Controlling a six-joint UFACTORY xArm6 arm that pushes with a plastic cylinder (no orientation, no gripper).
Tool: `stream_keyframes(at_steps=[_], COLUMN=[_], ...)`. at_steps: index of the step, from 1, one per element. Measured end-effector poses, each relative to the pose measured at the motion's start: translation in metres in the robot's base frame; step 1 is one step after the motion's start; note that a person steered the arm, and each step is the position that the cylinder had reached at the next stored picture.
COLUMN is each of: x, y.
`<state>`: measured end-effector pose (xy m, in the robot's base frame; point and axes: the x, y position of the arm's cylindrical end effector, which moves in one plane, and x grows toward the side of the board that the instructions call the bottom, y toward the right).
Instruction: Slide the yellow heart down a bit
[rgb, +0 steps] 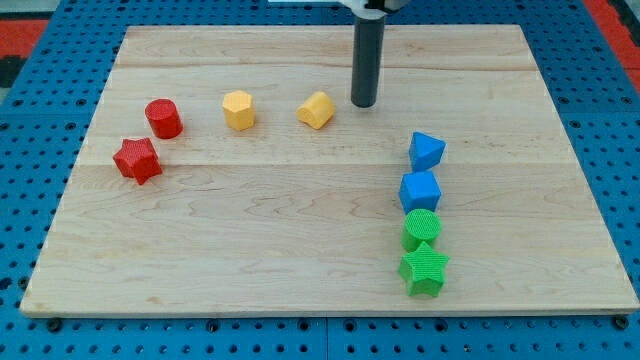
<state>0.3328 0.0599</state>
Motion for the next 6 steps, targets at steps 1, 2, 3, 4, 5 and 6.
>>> stream_keyframes(at_steps=[1, 2, 3, 4, 5, 6], x=[-0.029, -0.028, -0.028, -0.027, -0.009, 0.013], y=[-0.043, -0.090, -0.090, -0.090, -0.090, -0.088])
